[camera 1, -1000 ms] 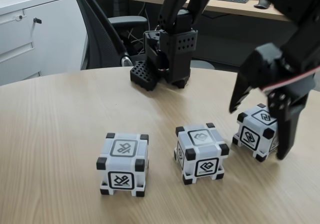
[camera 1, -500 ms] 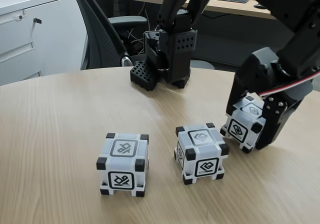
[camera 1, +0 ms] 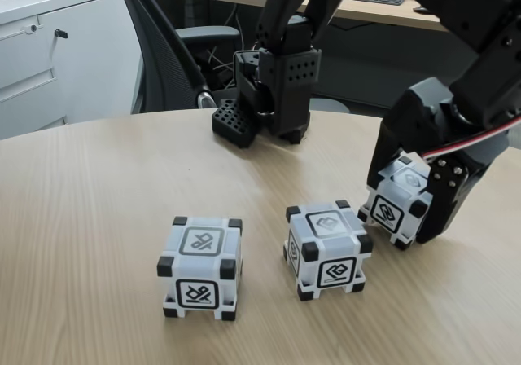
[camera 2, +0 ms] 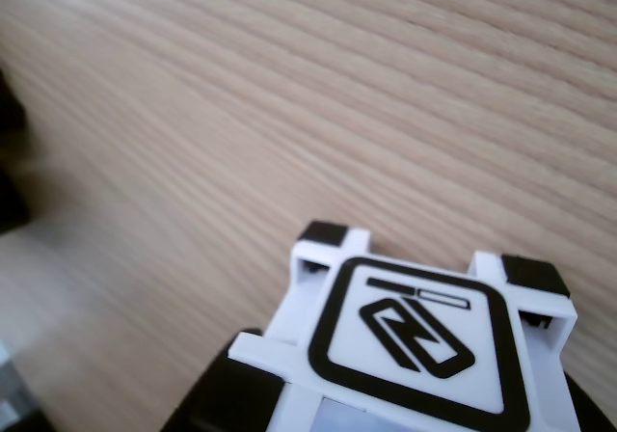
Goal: Stack cubes from left to right.
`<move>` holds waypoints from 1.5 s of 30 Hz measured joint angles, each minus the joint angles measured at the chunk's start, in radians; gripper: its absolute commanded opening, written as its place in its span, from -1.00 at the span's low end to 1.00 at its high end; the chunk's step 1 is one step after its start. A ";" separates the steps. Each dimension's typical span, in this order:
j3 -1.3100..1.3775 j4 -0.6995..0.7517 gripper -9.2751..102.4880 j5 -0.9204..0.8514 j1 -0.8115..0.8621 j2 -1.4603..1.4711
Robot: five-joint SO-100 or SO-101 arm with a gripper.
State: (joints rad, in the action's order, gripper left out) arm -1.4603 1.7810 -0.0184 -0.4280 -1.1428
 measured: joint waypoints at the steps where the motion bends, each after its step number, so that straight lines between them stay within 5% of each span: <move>1: 0.000 0.000 -0.84 0.000 0.000 -0.017; 20: -0.005 0.002 -0.84 0.048 0.025 -0.454; 45: -0.006 0.005 -0.84 -0.242 0.687 -0.483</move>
State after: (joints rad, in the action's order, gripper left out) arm -1.4665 1.7856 -0.2608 0.2592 -1.6260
